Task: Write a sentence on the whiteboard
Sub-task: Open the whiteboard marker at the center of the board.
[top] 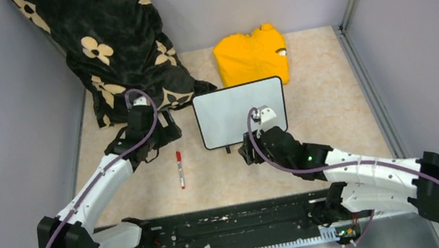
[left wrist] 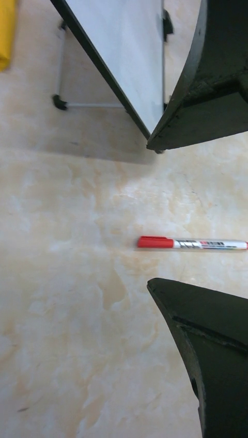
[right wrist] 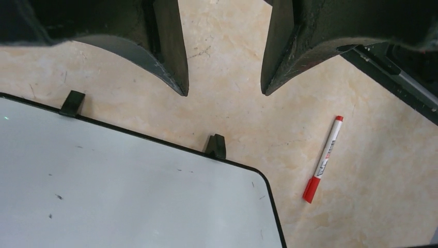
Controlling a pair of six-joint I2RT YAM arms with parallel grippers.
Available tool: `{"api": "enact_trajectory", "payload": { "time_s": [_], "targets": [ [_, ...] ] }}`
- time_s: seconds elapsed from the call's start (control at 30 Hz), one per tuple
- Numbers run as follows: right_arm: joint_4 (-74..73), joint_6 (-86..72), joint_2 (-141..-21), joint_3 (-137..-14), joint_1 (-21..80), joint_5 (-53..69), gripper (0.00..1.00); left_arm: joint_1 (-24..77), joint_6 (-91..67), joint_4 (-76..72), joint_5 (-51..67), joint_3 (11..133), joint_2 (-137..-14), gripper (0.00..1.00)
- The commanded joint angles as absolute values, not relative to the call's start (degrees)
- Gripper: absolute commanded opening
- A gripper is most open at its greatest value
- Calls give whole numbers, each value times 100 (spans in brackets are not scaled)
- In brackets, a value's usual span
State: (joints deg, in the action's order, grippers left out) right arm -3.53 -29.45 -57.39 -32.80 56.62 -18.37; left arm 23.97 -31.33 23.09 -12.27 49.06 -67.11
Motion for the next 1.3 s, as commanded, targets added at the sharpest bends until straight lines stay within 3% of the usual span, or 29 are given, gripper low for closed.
{"api": "enact_trajectory", "payload": {
  "time_s": [0.0, 0.37, 0.77, 1.27],
  "targets": [
    [-646, -3157, -5109, -2965, 5721, -2018, 53, 2375, -2744, 2870, -569, 4764, -6985, 99],
    [-878, -3315, -4249, -2636, 5722, -2031, 51, 2382, -2811, 3235, -181, 4656, -7916, 87],
    [-1107, -3246, -4186, -2785, 5721, -1977, 50, 2382, -2616, 3096, -181, 4891, -8945, 53],
    [-1241, -3235, -4057, -2786, 5724, -2072, 49, 2766, -2748, 3458, -883, 4863, -9598, 44]
  ]
}}
